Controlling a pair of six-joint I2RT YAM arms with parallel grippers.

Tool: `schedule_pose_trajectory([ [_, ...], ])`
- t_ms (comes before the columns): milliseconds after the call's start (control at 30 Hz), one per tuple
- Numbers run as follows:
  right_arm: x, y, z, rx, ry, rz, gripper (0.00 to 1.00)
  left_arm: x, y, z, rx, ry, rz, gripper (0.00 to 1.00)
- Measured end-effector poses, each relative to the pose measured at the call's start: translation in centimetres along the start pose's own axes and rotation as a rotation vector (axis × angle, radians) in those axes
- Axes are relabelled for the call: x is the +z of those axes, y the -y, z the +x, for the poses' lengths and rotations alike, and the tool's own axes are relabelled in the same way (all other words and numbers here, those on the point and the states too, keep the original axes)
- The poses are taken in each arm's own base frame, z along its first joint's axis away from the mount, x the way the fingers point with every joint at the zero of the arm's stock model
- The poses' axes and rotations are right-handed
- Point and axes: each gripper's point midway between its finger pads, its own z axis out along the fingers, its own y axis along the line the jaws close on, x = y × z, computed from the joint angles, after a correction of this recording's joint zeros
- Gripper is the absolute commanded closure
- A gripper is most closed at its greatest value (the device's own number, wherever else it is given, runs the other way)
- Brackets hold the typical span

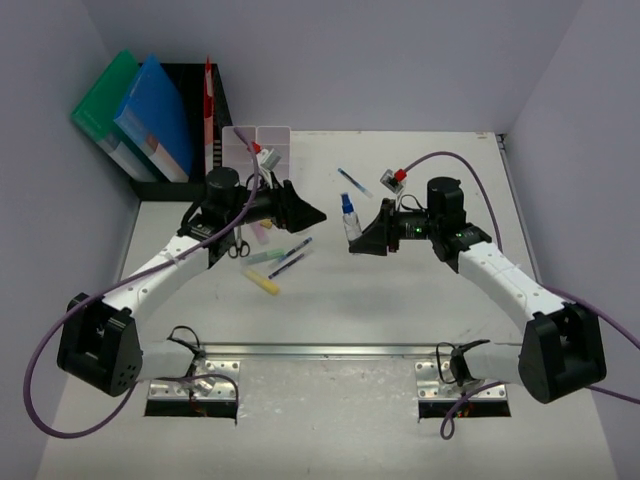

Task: Organize the desk

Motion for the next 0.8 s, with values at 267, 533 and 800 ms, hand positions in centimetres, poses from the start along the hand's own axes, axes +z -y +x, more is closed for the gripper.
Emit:
schedule_pose_trajectory([
  [267, 0.3, -1.3, -0.8, 0.055, 0.016, -0.063, 1.00, 3.0, 1.5, -0.4, -0.015, 0.012, 0.081, 0.35],
  [533, 0.7, -1.8, -0.7, 0.067, 0.009, -0.097, 1.00, 3.7, 2.5, -0.8, -0.005, 0.020, 0.137, 0.40],
  [800, 1.7, -1.8, 0.4, 0.109, -0.031, -0.122, 1.00, 3.8, 3.7, -1.2, -0.013, 0.033, 0.183, 0.48],
])
